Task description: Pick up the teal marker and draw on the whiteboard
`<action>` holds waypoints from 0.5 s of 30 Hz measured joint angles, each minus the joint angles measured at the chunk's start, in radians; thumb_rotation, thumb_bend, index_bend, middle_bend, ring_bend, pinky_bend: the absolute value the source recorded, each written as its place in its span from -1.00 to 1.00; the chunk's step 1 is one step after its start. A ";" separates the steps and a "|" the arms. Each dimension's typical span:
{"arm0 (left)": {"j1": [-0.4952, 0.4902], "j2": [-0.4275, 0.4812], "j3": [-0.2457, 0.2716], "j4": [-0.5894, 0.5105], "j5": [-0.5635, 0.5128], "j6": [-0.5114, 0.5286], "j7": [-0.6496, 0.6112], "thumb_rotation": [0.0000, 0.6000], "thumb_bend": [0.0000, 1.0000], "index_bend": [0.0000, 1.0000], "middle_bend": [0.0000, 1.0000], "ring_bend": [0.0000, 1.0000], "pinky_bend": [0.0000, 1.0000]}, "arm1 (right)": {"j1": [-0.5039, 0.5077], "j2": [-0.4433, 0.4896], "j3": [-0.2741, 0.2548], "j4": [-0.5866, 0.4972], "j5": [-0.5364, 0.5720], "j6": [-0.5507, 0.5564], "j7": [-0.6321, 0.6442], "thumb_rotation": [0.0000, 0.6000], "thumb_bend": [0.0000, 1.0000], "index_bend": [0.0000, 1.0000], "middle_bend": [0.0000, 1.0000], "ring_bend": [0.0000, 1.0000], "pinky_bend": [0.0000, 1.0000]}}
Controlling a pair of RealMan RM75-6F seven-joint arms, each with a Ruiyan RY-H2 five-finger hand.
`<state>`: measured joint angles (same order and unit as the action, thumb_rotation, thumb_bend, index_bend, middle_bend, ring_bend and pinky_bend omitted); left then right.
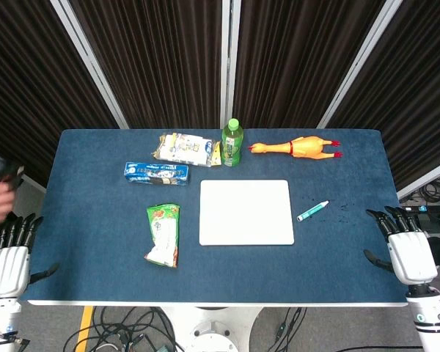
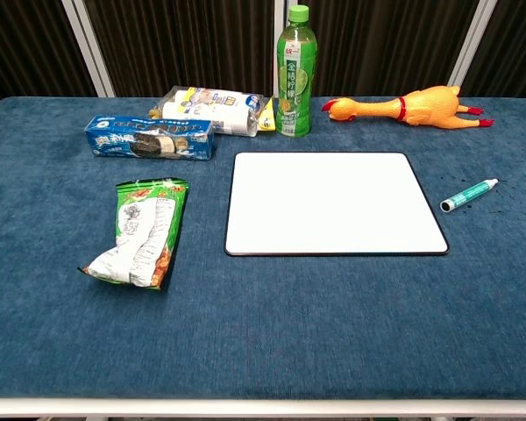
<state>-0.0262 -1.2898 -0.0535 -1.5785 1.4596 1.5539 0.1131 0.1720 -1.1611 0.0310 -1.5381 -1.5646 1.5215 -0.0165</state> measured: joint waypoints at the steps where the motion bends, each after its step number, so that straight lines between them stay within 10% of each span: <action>1: -0.001 0.000 0.000 0.000 -0.002 -0.004 0.001 1.00 -0.88 -0.80 -0.91 -1.00 -1.00 | 0.002 -0.001 0.001 0.000 -0.001 -0.004 0.001 1.00 -0.89 -0.65 -0.47 -0.74 -0.73; 15: -0.017 -0.003 -0.005 -0.002 -0.016 -0.036 0.010 1.00 -0.88 -0.80 -0.91 -1.00 -1.00 | 0.042 -0.027 0.023 0.048 -0.006 -0.066 0.010 1.00 -0.80 -0.48 -0.32 -0.66 -0.59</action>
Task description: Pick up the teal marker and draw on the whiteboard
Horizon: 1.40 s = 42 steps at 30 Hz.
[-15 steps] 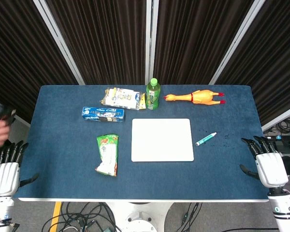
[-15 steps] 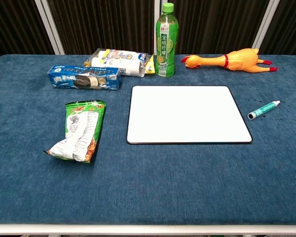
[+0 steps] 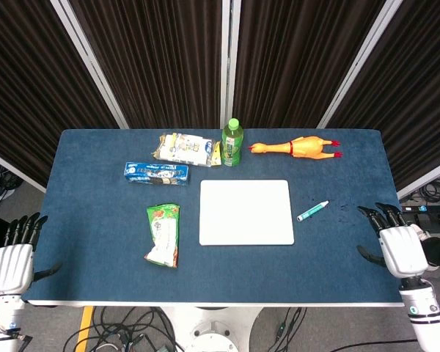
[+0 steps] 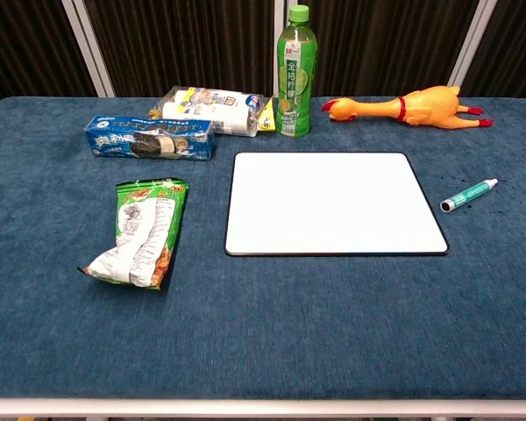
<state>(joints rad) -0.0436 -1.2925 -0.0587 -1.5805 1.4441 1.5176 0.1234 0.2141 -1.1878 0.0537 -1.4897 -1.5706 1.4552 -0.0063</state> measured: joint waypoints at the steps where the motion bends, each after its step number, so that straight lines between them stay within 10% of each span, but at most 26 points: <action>1: -0.001 -0.002 0.000 0.000 0.000 -0.002 0.000 1.00 -0.88 -0.80 -0.91 -1.00 -1.00 | 0.016 -0.009 0.005 0.020 -0.001 -0.019 -0.001 1.00 -0.78 -0.39 -0.29 -0.64 -0.57; 13: 0.007 0.007 0.006 -0.022 -0.020 -0.007 0.015 1.00 -0.88 -0.80 -0.91 -1.00 -1.00 | 0.274 -0.255 0.032 0.450 -0.002 -0.368 0.038 1.00 -0.75 -0.16 -0.18 -0.62 -0.54; 25: 0.013 0.014 0.009 -0.030 -0.031 -0.009 0.020 1.00 -0.88 -0.80 -0.91 -1.00 -1.00 | 0.424 -0.546 -0.058 0.919 -0.100 -0.453 0.175 1.00 -0.75 -0.01 -0.13 -0.54 -0.53; 42: 0.016 0.010 0.009 -0.022 -0.031 -0.008 0.009 1.00 -0.88 -0.80 -0.91 -1.00 -1.00 | 0.440 -0.578 -0.111 0.996 -0.111 -0.433 0.223 1.00 -0.62 0.08 -0.08 -0.47 -0.53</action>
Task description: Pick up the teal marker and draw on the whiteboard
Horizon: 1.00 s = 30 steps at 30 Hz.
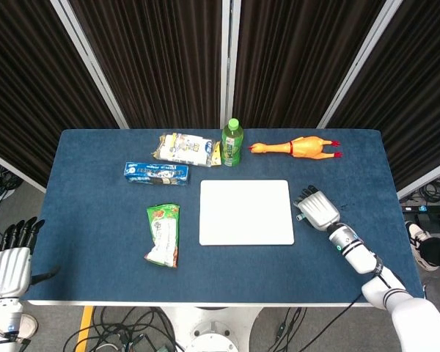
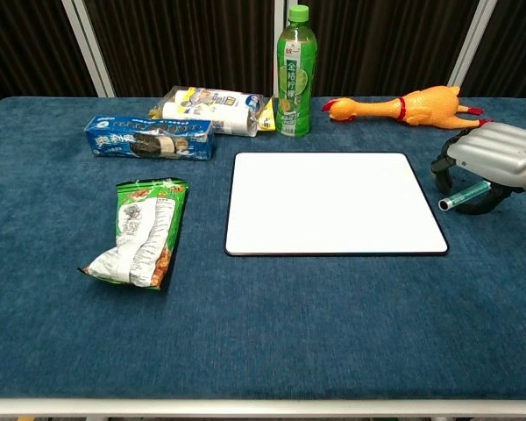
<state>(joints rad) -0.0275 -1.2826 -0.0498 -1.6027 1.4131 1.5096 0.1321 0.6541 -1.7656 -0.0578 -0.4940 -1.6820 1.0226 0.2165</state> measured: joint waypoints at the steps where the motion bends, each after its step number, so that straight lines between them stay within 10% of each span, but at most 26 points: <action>1: 0.000 0.000 0.000 0.000 0.000 0.000 -0.001 1.00 -0.88 -0.80 -0.91 -1.00 -1.00 | 0.000 0.002 -0.002 -0.003 0.002 -0.005 -0.003 1.00 -0.60 0.08 -0.08 -0.47 -0.53; 30: 0.011 -0.006 0.005 0.018 0.000 0.003 -0.026 1.00 -0.88 -0.80 -0.91 -1.00 -1.00 | 0.006 0.035 -0.010 -0.058 0.021 0.020 -0.025 1.00 0.12 0.17 0.10 -0.32 -0.54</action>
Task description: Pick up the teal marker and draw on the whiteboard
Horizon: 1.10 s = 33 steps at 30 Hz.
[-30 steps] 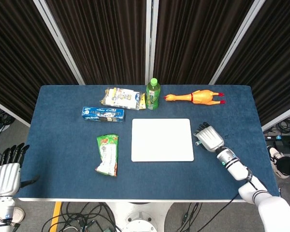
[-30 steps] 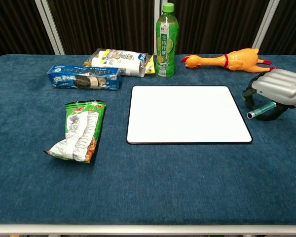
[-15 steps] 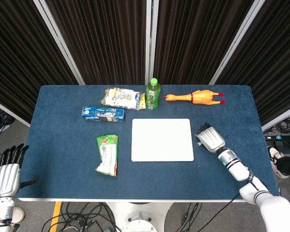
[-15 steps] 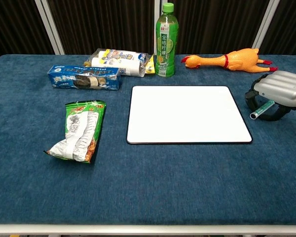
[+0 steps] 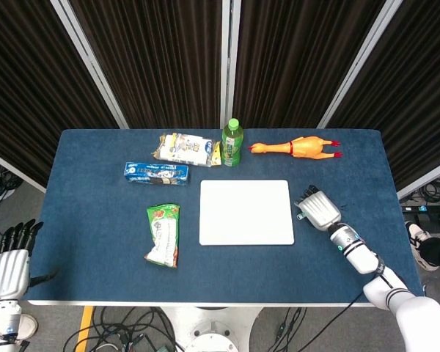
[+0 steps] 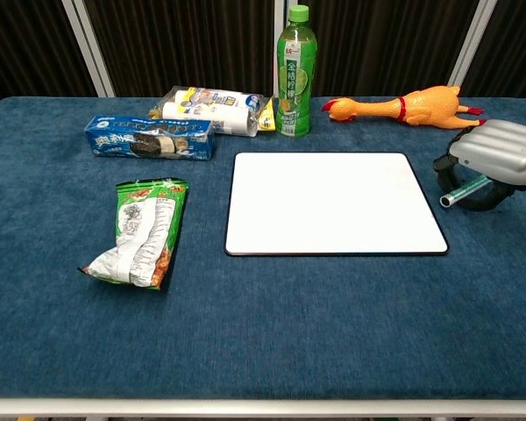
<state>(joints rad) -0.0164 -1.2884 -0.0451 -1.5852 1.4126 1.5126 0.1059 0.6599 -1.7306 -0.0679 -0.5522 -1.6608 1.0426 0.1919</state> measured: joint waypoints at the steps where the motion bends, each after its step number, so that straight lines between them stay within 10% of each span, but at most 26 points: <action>1: 0.000 0.000 0.000 0.000 0.000 0.000 -0.001 1.00 -0.88 -0.80 -0.91 -1.00 -1.00 | -0.001 0.007 0.004 -0.011 0.001 0.016 0.012 1.00 0.15 0.19 0.12 -0.31 -0.54; 18: 0.002 0.007 0.000 -0.001 0.012 0.005 -0.014 1.00 -0.88 -0.80 -0.91 -1.00 -1.00 | 0.026 0.147 0.129 -0.431 0.114 0.047 0.684 1.00 0.26 0.21 0.15 -0.29 -0.49; 33: -0.003 0.000 -0.004 0.015 -0.001 -0.013 -0.024 1.00 -0.88 -0.80 -0.91 -1.00 -1.00 | 0.123 -0.129 0.232 -0.217 0.210 -0.079 0.955 1.00 0.27 0.22 0.15 -0.29 -0.49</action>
<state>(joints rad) -0.0197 -1.2887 -0.0488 -1.5705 1.4113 1.4992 0.0814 0.7830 -1.8598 0.1642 -0.7695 -1.4506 0.9636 1.1473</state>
